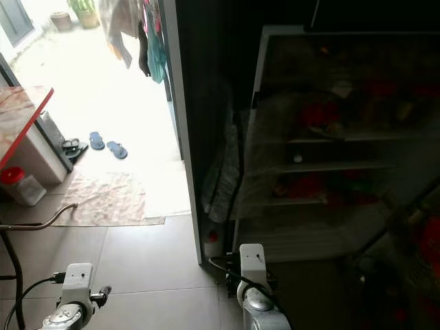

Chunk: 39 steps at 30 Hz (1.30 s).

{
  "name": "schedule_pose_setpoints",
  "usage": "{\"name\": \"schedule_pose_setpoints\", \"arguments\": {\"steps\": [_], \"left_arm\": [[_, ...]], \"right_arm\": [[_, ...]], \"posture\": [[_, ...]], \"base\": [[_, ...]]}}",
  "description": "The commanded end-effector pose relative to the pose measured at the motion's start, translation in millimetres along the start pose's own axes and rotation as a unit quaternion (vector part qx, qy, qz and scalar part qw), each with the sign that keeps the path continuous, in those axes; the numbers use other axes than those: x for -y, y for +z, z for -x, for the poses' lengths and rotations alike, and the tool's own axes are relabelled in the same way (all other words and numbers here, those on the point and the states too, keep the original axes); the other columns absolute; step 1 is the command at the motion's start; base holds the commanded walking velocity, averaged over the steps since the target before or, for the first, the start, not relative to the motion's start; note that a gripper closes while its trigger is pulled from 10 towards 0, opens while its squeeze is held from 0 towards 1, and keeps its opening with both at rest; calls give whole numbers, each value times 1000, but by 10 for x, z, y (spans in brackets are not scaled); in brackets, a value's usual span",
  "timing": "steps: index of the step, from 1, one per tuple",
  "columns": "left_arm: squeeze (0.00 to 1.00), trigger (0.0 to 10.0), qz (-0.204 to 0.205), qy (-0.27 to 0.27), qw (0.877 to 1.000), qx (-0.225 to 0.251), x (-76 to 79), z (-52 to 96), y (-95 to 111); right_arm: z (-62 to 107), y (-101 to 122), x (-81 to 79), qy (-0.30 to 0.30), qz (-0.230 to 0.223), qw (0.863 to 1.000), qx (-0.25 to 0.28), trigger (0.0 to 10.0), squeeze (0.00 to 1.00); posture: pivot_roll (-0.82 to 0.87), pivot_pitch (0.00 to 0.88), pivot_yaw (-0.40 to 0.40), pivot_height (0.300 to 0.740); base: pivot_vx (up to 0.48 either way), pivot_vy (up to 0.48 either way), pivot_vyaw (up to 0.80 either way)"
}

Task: Restocking fridge

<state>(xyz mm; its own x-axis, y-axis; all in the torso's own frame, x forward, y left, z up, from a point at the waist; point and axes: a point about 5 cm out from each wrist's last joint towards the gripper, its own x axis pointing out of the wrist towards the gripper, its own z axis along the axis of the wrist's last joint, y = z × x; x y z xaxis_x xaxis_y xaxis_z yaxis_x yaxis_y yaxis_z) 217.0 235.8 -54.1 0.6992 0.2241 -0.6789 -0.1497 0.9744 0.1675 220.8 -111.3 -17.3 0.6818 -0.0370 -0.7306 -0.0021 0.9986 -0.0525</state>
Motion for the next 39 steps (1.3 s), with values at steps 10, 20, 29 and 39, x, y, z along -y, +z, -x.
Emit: {"name": "schedule_pose_setpoints", "arguments": {"steps": [10,20,29,39], "left_arm": [[0,10000,8,0,999,-32,-7,73,-258],[0,10000,3,-36,998,-41,298,93,-301],[0,10000,-16,-59,997,-55,336,89,-304],[0,10000,-9,-44,998,-36,249,15,-92]], "right_arm": [[183,-392,-242,-7,-57,998,-40,10000,0],[273,-572,-15,-46,-66,996,-33,10000,0],[300,-607,12,-69,-91,993,-25,10000,0],[230,-526,-192,-60,-84,993,-48,10000,0]], "posture": [[-138,0,19,740],[-177,0,18,740],[-293,0,73,740],[-281,0,43,740]], "base": [[0,369,0],[0,159,0],[0,0,0],[0,0,0]]}}
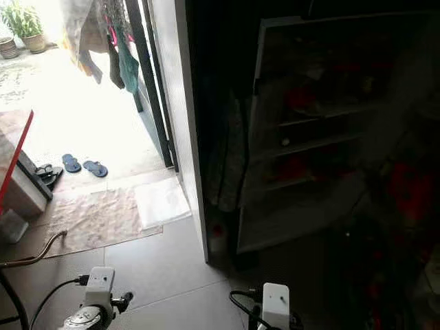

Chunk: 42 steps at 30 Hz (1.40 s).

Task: Restocking fridge

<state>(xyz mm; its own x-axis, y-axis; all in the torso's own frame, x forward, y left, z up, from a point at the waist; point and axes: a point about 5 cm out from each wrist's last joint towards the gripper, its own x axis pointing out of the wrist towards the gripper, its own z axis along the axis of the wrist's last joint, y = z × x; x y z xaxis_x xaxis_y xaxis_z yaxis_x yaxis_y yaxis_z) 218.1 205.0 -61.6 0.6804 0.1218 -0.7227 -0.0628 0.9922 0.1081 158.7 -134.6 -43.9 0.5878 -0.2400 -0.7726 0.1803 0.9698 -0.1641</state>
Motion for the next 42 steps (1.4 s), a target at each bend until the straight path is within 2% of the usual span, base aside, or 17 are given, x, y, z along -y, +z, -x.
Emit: {"name": "schedule_pose_setpoints", "arguments": {"steps": [1,6,9,12,19,20,28,36,39,42], "left_arm": [[0,10000,5,12,1000,-12,-80,-2,-4],[0,10000,-7,7,1000,-12,-88,-6,12],[0,10000,0,10,1000,-12,-90,-4,6],[0,10000,15,14,999,-25,-66,11,-77],[0,10000,23,9,999,-41,24,35,-192],[0,10000,27,9,999,-47,63,46,-235],[0,10000,37,6,998,-56,153,63,-299],[0,10000,14,1,998,-61,138,70,-328],[0,10000,-17,-5,998,-62,123,66,-315],[0,10000,-21,-6,998,-61,109,65,-312]], "right_arm": [[105,102,-445,41,-55,998,3,10000,0],[113,100,-460,37,-64,997,6,10000,0],[118,92,-457,37,-66,997,3,10000,0],[124,37,-418,49,-42,998,-22,10000,0],[107,-10,-312,53,-14,998,-26,10000,0],[94,-11,-263,55,5,998,-24,10000,0],[67,-7,-165,71,45,996,-29,10000,0],[88,-21,-248,80,44,995,-36,10000,0],[104,-29,-297,80,40,995,-40,10000,0],[114,-32,-327,80,36,995,-41,10000,0]], "posture": [[-279,0,57,740],[-255,0,55,740],[-240,0,47,740],[-244,0,24,740],[-235,0,-13,740],[-226,0,-25,740],[-197,0,-33,740],[-212,0,1,740],[-211,0,20,740],[-209,0,28,740]], "base": [[0,0,-750],[0,0,-768],[0,0,-769],[0,0,-767],[0,0,-757],[0,0,-756],[0,0,-755],[0,397,-745],[0,0,-742],[0,0,-744]]}}
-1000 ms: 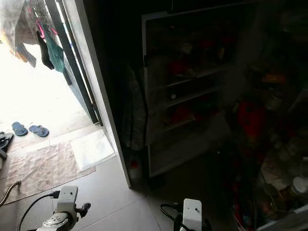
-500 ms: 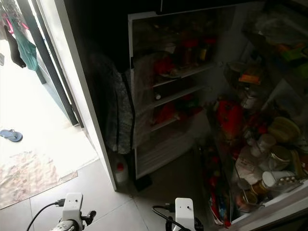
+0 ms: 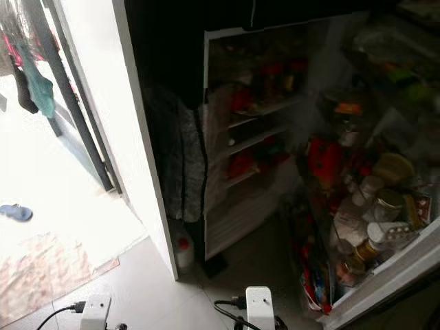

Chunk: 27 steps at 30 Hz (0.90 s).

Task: Restocking fridge

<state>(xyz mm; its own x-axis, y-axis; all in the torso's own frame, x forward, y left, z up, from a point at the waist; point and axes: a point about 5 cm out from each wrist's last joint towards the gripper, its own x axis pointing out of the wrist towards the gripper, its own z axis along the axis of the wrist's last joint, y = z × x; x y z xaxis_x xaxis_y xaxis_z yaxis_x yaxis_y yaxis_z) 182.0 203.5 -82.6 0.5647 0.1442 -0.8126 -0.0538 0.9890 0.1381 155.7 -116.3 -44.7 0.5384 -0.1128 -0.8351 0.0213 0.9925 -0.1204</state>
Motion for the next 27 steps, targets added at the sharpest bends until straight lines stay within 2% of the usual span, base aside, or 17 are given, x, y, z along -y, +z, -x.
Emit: {"name": "schedule_pose_setpoints", "arguments": {"steps": [1,4,11,27], "left_arm": [[0,10000,-8,-14,1000,13,86,-14,99],[0,10000,-16,-9,1000,21,16,-19,144],[0,10000,-24,-4,1000,20,-31,-22,159],[0,10000,-16,-9,1000,15,-57,-20,140]], "right_arm": [[40,17,-165,17,-17,1000,-1,10000,0],[57,46,-226,18,-25,1000,4,10000,0],[83,66,-270,12,-34,999,6,10000,0],[102,101,-281,4,-54,998,21,10000,0]], "posture": [[-209,0,28,740],[-205,0,42,740],[-208,0,59,740],[-209,0,62,740]], "base": [[0,0,-744],[0,0,-585],[0,0,-244],[0,0,0]]}}
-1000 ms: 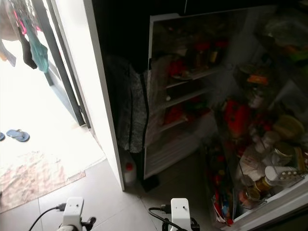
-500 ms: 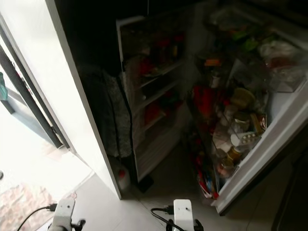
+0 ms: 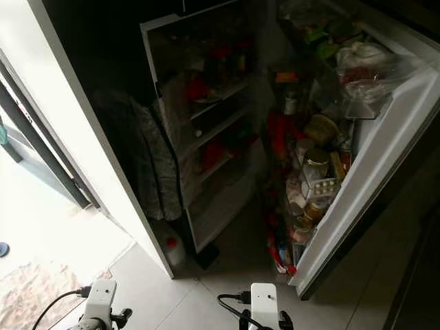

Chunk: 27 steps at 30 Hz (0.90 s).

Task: Restocking fridge

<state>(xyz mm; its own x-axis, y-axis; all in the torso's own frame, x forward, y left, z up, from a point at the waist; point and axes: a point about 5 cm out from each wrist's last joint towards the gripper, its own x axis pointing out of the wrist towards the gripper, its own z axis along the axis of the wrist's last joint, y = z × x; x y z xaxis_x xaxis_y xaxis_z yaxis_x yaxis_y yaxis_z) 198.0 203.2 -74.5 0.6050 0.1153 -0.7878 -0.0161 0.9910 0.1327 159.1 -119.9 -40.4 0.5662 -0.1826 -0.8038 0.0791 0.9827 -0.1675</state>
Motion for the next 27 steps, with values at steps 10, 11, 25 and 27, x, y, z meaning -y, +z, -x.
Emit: {"name": "schedule_pose_setpoints", "arguments": {"steps": [10,11,25,27], "left_arm": [[0,10000,-8,-1,1000,-13,-51,10,-59],[0,10000,-9,-1,1000,-13,-54,10,-59],[0,10000,-11,2,1000,-15,-60,11,-67],[0,10000,-7,2,1000,-16,-60,11,-69]], "right_arm": [[112,49,-312,44,-48,998,10,10000,0],[114,49,-311,43,-49,998,11,10000,0],[116,40,-299,47,-48,998,15,10000,0],[115,40,-300,47,-47,998,14,10000,0]], "posture": [[-211,0,60,740],[-210,0,57,740],[-209,0,53,740],[-211,0,55,740]], "base": [[0,0,0],[0,0,0],[0,0,0],[0,0,0]]}}
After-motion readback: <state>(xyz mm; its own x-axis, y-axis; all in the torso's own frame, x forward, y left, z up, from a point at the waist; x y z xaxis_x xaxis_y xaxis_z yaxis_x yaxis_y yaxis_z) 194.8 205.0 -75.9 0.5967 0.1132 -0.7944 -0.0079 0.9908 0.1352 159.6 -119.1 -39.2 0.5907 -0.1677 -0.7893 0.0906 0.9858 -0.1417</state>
